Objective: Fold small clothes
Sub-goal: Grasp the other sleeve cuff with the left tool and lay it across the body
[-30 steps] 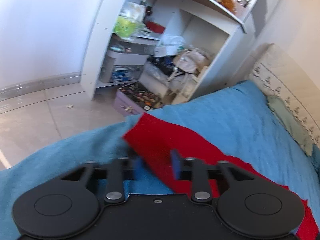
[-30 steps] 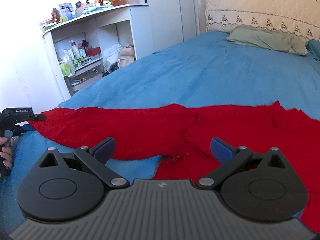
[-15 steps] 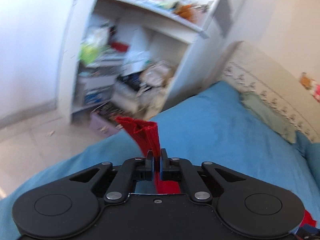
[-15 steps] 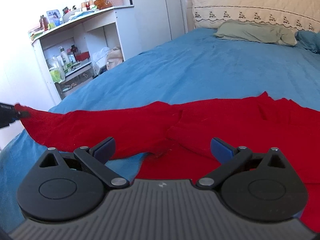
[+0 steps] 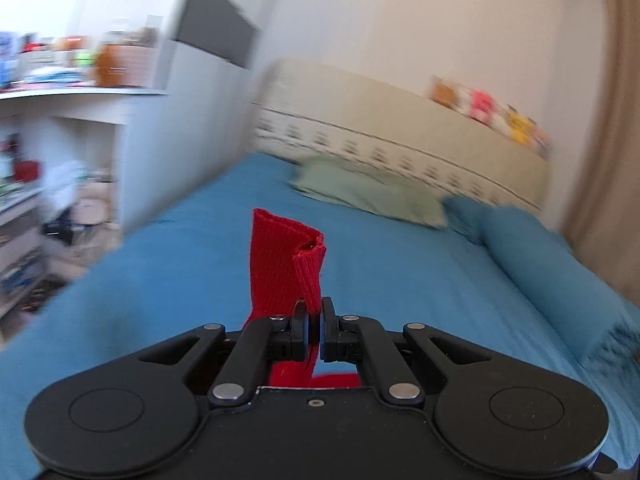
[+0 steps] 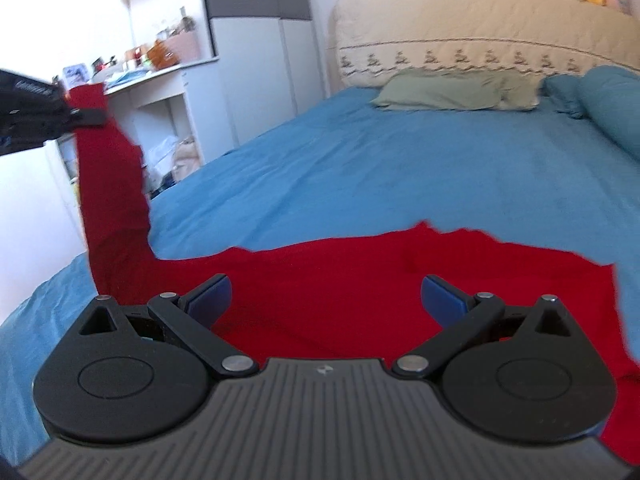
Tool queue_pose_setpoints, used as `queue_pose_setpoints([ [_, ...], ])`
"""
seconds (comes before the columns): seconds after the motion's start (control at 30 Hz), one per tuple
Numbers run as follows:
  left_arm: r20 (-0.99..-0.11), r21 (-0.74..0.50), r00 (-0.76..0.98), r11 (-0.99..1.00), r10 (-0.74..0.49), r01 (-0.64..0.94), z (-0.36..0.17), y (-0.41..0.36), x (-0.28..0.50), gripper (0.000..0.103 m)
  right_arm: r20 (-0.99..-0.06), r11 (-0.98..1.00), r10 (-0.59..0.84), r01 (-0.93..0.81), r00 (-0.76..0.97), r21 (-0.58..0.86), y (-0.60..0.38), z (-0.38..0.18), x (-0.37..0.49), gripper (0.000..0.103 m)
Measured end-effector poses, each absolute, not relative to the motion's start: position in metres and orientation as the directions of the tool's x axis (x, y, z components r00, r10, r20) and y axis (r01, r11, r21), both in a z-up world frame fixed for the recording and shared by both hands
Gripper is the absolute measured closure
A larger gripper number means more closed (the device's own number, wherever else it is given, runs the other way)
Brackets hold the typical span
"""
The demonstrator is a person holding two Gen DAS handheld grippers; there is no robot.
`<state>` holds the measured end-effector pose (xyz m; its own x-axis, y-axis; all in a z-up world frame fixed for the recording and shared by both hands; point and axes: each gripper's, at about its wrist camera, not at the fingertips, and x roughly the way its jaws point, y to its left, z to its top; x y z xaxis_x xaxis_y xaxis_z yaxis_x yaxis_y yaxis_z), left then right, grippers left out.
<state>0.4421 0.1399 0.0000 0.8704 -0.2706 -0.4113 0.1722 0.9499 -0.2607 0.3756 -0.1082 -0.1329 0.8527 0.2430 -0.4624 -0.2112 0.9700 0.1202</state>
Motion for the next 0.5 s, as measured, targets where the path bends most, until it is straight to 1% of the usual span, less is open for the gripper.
queue_pose_setpoints([
  [0.13, -0.446, -0.237, 0.821, 0.932, -0.356, 0.275, -0.018, 0.054, 0.457, 0.099, -0.452, 0.980, 0.197, -0.162, 0.870, 0.116, -0.161, -0.127, 0.365, 0.000],
  [0.27, -0.507, -0.235, 0.756, 0.910, -0.414, 0.341, -0.056, -0.020, 0.470, 0.099, -0.458, 0.988, 0.143, -0.101, 0.878, 0.115, -0.215, -0.131, 0.353, 0.000],
  [0.4, -0.585, -0.215, 0.690, 0.902, -0.426, 0.374, -0.106, -0.075, 0.476, 0.099, -0.479, 0.993, 0.092, -0.042, 0.873, 0.114, -0.262, -0.143, 0.344, 0.000],
  [0.5, -0.639, -0.185, 0.650, 0.902, -0.413, 0.391, -0.141, -0.104, 0.476, 0.099, -0.502, 0.992, 0.070, -0.006, 0.862, 0.129, -0.292, -0.157, 0.340, 0.000],
])
